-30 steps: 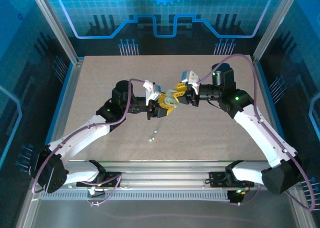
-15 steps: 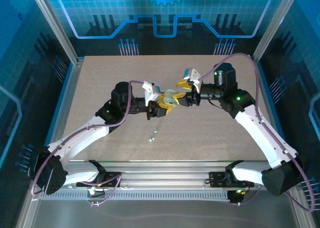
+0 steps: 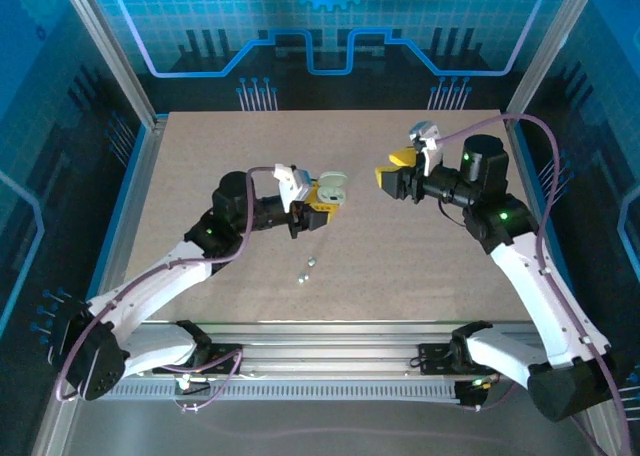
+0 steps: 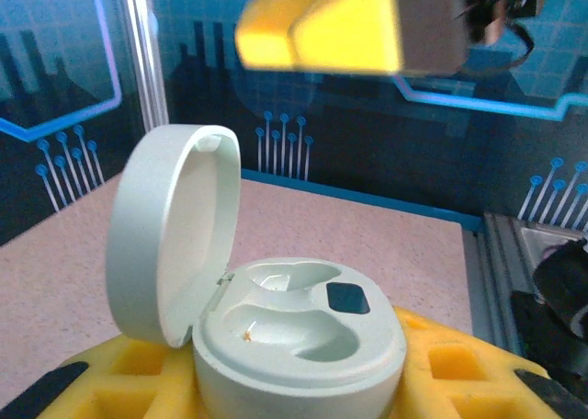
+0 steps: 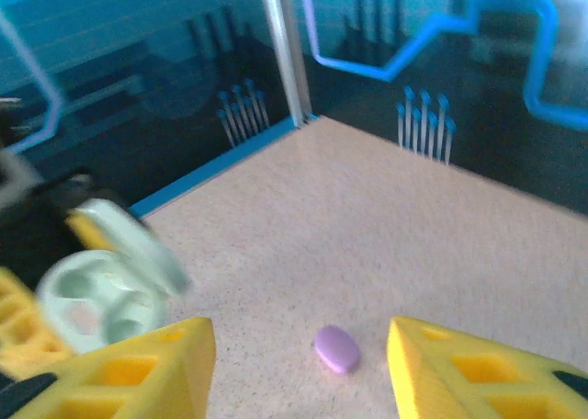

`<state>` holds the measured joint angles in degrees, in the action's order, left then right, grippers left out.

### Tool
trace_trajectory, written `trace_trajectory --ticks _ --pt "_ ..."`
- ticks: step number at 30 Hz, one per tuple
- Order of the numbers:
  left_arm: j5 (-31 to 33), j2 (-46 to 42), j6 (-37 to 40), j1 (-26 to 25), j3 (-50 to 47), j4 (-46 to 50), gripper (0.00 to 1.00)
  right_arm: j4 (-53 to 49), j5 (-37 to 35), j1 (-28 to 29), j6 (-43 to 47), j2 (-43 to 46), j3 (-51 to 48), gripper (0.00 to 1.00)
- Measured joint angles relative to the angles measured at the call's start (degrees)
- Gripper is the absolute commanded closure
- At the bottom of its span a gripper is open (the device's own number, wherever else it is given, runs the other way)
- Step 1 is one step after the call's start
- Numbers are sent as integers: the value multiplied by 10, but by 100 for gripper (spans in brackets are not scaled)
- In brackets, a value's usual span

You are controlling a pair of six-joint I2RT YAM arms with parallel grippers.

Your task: Insert wireless bluetooth earbuds into charging case

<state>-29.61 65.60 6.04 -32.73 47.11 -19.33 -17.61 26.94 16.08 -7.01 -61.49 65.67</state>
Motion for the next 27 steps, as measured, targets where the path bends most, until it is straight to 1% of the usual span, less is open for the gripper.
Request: trace_trajectory --ticks 4,8,13,16,21,27 --pt "21 -17 1 0 -13 -16 66 -33 -17 -8 -56 -47 0 51" --pt "33 -18 0 2 -15 -31 66 -60 -23 -8 -92 -83 -5 53" --pt "43 -22 0 3 -17 -37 66 -71 -21 -7 -117 -115 -26 53" --pt "50 -30 0 3 -17 -37 66 -86 -20 -2 -127 -145 -27 56" --pt "61 -50 1 3 -17 -38 66 -106 -18 27 -141 -206 -27 59" --pt "76 -73 2 3 -24 -37 66 -123 -19 85 -156 -290 -24 61"
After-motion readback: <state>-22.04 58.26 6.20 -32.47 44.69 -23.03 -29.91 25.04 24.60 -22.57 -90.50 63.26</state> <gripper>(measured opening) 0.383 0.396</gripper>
